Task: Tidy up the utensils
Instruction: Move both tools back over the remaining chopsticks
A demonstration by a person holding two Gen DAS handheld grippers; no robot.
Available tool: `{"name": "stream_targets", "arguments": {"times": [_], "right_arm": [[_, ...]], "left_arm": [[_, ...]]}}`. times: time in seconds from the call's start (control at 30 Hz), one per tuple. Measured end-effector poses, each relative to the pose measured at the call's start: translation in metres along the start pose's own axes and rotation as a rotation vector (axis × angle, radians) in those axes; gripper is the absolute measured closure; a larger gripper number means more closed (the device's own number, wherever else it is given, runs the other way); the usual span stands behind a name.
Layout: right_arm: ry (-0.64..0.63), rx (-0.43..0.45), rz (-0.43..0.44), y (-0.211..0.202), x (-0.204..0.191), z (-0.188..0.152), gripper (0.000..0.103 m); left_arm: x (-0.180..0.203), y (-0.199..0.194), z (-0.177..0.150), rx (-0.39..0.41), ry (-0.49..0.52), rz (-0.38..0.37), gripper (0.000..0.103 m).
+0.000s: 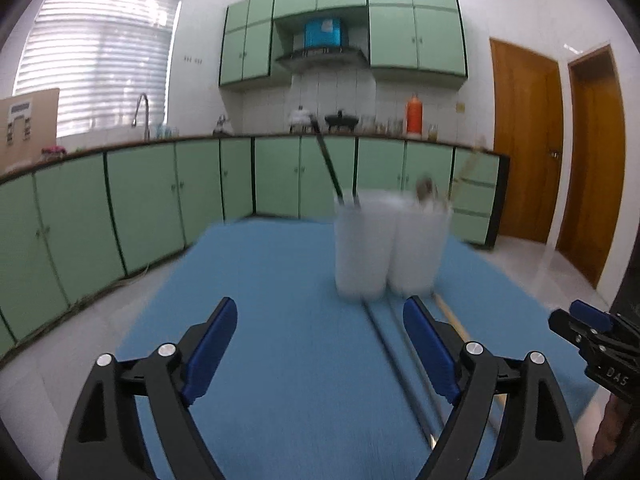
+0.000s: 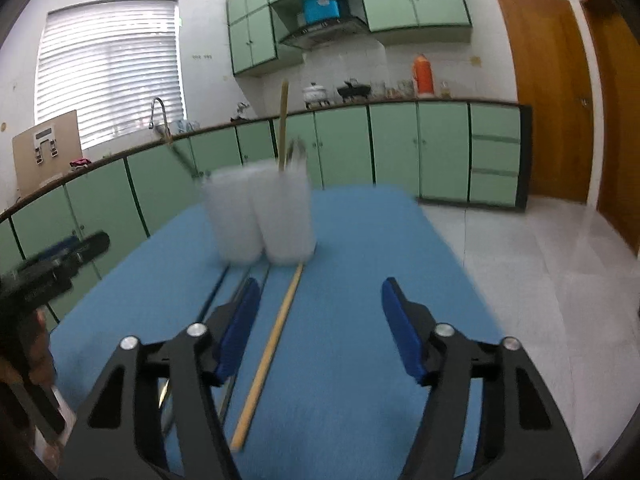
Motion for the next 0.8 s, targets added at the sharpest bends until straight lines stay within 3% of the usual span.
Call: {"name": "stream_targets", "arguments": {"times": [0.13, 0.23, 0.4, 0.8], "right_arm": [[-0.012, -0.014, 0.028, -0.011, -0.021, -0.044, 0.059], [-0.059, -0.015, 0.021, -0.010, -0.037, -0.055, 0.068], [-0.115, -0.003, 0.009, -0.007, -0.051, -0.065, 0.083], [-0.127, 0.028, -0.024, -0.002, -0.054, -0.074, 0.091]], "left_arm": [[0.019, -0.013, -0.047, -0.017, 0.040, 0.041, 0.020], [0.025, -0.023, -0.062, -0.001, 0.026, 0.041, 0.020], [0.024, -0.033, -0.075, 0.012, 0.027, 0.052, 0.020], [0.023, -0.037, -0.077, 0.003, -0.004, 0.040, 0.020]]}}
Point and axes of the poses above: each gripper's, at about its wrist camera, not at the fingertips, and y roughly the way its jaws point, x to its right, z to its top, the point moved 2 cm from there along y, roughly the way its jaws point, and after that the axes turned 1 degree about x, right-handed, at the moved point
